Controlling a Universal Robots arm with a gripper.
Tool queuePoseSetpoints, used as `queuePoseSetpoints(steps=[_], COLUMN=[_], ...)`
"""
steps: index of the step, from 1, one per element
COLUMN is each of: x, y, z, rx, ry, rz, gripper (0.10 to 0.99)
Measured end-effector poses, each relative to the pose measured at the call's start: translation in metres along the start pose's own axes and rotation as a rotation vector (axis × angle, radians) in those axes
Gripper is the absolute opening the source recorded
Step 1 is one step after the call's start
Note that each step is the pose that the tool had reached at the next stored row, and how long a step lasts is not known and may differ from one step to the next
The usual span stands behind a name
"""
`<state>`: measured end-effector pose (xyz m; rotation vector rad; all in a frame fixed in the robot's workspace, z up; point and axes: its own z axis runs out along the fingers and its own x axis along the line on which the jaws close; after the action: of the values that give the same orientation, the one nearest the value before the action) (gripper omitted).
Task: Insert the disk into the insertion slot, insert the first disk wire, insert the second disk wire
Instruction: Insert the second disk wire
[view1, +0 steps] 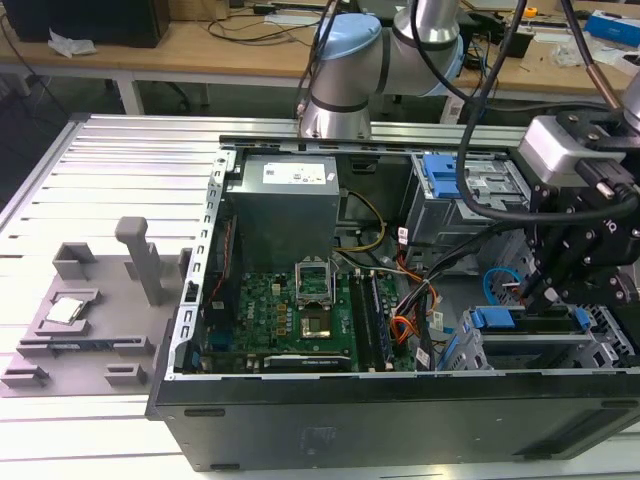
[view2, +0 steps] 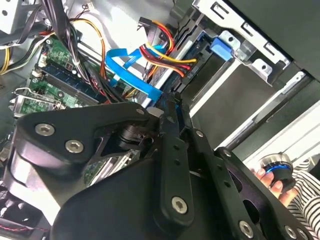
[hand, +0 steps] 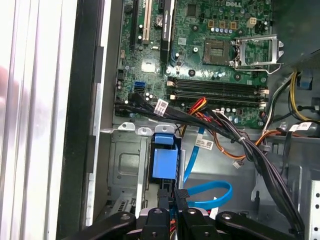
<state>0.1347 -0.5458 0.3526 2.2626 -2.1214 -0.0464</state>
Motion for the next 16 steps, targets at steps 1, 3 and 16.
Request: queuePoseSetpoints(steps=[1, 3, 16], x=[0.0000, 0.0001, 0.0004], y=[-0.0006, -0.0016, -0.0071], z=[0.0008, 0.0019, 0.0096], rx=[0.000, 0.000, 0.000], ry=[-0.0001, -0.0002, -0.0039], rz=[0.000, 0.000, 0.000], gripper=[0.165, 0.165, 0.165])
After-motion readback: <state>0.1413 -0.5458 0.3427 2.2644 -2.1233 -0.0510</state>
